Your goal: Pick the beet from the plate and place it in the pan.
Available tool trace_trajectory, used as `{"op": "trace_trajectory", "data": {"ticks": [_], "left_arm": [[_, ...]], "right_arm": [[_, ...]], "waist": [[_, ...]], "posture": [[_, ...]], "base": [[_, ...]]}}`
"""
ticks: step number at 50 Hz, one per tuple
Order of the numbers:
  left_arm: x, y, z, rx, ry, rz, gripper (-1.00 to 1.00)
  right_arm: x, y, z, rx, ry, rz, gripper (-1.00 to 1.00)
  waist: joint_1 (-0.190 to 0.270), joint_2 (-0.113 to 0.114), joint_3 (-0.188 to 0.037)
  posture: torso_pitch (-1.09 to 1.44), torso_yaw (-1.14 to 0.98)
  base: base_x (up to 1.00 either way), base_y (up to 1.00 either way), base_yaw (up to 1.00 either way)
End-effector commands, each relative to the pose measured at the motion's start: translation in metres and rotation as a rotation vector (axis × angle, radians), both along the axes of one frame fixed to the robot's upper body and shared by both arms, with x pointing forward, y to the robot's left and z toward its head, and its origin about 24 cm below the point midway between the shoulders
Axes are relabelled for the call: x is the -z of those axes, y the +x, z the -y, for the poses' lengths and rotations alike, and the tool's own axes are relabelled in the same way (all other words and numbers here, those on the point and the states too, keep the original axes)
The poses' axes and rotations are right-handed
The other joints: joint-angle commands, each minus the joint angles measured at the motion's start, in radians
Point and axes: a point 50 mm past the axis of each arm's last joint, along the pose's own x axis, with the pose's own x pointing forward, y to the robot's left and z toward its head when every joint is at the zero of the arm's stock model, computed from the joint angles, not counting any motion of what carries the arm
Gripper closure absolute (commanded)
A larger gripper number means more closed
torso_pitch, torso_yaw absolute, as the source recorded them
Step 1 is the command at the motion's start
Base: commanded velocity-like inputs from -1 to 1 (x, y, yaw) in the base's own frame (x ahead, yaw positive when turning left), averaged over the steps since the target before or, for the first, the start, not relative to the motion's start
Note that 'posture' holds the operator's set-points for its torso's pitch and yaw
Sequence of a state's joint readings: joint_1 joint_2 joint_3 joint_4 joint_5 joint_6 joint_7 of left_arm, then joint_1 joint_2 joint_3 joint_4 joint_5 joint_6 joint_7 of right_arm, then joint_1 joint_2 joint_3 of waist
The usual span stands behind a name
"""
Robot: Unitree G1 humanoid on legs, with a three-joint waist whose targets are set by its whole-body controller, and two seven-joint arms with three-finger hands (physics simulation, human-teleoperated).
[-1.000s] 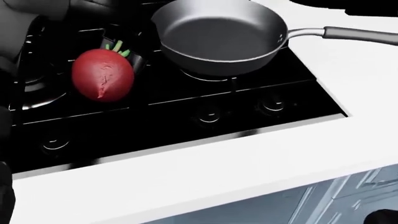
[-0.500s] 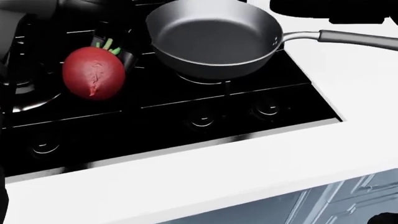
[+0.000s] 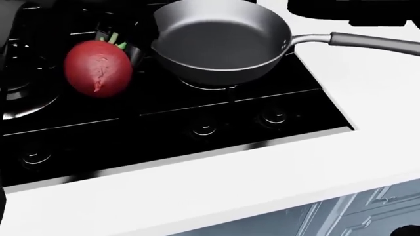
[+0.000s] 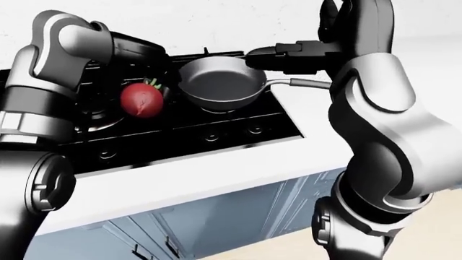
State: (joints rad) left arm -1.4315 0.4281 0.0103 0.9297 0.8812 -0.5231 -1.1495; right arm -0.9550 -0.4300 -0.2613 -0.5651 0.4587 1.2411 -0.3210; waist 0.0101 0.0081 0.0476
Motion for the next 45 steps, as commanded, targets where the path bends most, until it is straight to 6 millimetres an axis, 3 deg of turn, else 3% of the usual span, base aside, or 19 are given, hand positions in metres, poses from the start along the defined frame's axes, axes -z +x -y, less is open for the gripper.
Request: {"op": "trace_trajectory", "data": {"ticks": [1, 5, 7, 8, 10, 18, 21, 22, 23, 24, 25, 26, 33, 35, 37, 38, 39, 40, 45], "left_arm": [[-0.027, -0.007, 0.006, 0.033, -0.036, 0.104, 1.00], [-0.030, -0.006, 0.008, 0.036, -0.036, 0.107, 1.00], [-0.033, -0.006, 0.009, 0.037, -0.037, 0.110, 1.00], [-0.033, -0.006, 0.009, 0.037, -0.038, 0.112, 1.00], [-0.033, -0.006, 0.011, 0.041, -0.039, 0.112, 1.00], [-0.038, -0.007, 0.013, 0.048, -0.038, 0.118, 1.00], [-0.037, -0.007, 0.013, 0.048, -0.037, 0.117, 1.00], [-0.037, -0.007, 0.013, 0.047, -0.037, 0.116, 1.00], [-0.037, -0.007, 0.012, 0.047, -0.036, 0.115, 1.00], [-0.037, -0.007, 0.012, 0.046, -0.036, 0.115, 1.00], [-0.036, -0.007, 0.012, 0.046, -0.036, 0.115, 1.00], [-0.036, -0.007, 0.011, 0.045, -0.036, 0.115, 1.00], [-0.037, -0.007, 0.010, 0.042, -0.036, 0.116, 1.00], [-0.037, -0.007, 0.010, 0.042, -0.037, 0.117, 1.00], [-0.036, -0.007, 0.009, 0.040, -0.036, 0.115, 1.00], [-0.036, -0.006, 0.009, 0.039, -0.036, 0.114, 1.00], [-0.036, -0.007, 0.009, 0.039, -0.036, 0.114, 1.00], [-0.036, -0.007, 0.008, 0.038, -0.036, 0.114, 1.00], [-0.035, -0.006, 0.008, 0.036, -0.038, 0.112, 1.00]], "right_arm": [[-0.012, -0.006, 0.005, 0.024, 0.010, 0.078, -1.00], [-0.011, -0.006, 0.005, 0.026, 0.015, 0.077, -1.00], [-0.013, -0.007, 0.005, 0.026, 0.015, 0.080, -1.00], [-0.012, -0.007, 0.006, 0.027, 0.015, 0.079, -1.00], [-0.012, -0.007, 0.006, 0.026, 0.014, 0.078, -1.00], [-0.010, -0.005, 0.007, 0.031, 0.019, 0.073, -1.00], [-0.010, -0.005, 0.008, 0.031, 0.019, 0.072, -1.00], [-0.010, -0.005, 0.007, 0.030, 0.019, 0.072, -1.00], [-0.010, -0.005, 0.007, 0.030, 0.018, 0.072, -1.00], [-0.009, -0.005, 0.007, 0.030, 0.018, 0.070, -1.00], [-0.009, -0.004, 0.007, 0.029, 0.017, 0.070, -1.00], [-0.010, -0.005, 0.007, 0.029, 0.018, 0.071, -1.00], [-0.008, -0.004, 0.006, 0.027, 0.014, 0.067, -1.00], [-0.008, -0.003, 0.006, 0.026, 0.014, 0.065, -1.00], [-0.007, -0.003, 0.005, 0.024, 0.013, 0.065, -1.00], [-0.007, -0.003, 0.005, 0.023, 0.014, 0.065, -1.00], [-0.007, -0.003, 0.005, 0.021, 0.014, 0.065, -1.00], [-0.008, -0.003, 0.004, 0.021, 0.013, 0.065, -1.00], [-0.008, -0.004, 0.004, 0.018, 0.014, 0.067, -1.00]], "waist": [[-0.006, 0.006, -0.026], [-0.001, -0.045, -0.025], [0.005, -0.108, -0.037], [0.007, -0.089, -0.034], [0.006, -0.089, -0.026], [0.010, -0.026, -0.017], [0.006, 0.017, -0.022], [0.003, 0.047, -0.029], [-0.006, 0.050, -0.039], [0.003, 0.032, -0.029], [-0.004, 0.042, -0.028], [-0.003, 0.037, -0.031], [-0.005, -0.016, -0.023], [0.001, -0.051, -0.025], [0.006, -0.117, -0.039], [0.003, -0.079, -0.029], [0.005, -0.092, -0.026], [0.005, -0.089, -0.027], [0.009, -0.046, -0.020]], "posture": [[0.00, 0.00], [0.00, 0.00], [0.00, 0.00], [0.00, 0.00], [0.00, 0.00], [0.00, 0.00], [0.00, 0.00], [0.00, 0.00], [0.00, 0.00], [0.00, 0.00], [0.00, 0.00], [0.00, 0.00], [0.00, 0.00], [0.00, 0.00], [0.00, 0.00], [0.00, 0.00], [0.00, 0.00], [0.00, 0.00], [0.00, 0.00]], "base": [[0.00, -0.07, 0.00], [0.00, -0.07, 0.00], [0.00, -0.07, 0.00], [0.00, -0.07, 0.00], [0.00, -0.08, 0.00], [0.00, -0.08, 0.00], [0.00, -0.09, 0.00], [0.00, -0.09, 0.00], [0.00, -0.09, 0.00], [0.00, -0.10, 0.00], [0.00, -0.10, 0.00], [0.00, -0.09, 0.00], [0.00, -0.10, 0.00], [0.00, -0.09, 0.00], [0.00, -0.10, 0.00], [0.00, -0.09, 0.00], [0.00, -0.09, 0.00], [0.00, -0.10, 0.00], [0.00, -0.10, 0.00]]}}
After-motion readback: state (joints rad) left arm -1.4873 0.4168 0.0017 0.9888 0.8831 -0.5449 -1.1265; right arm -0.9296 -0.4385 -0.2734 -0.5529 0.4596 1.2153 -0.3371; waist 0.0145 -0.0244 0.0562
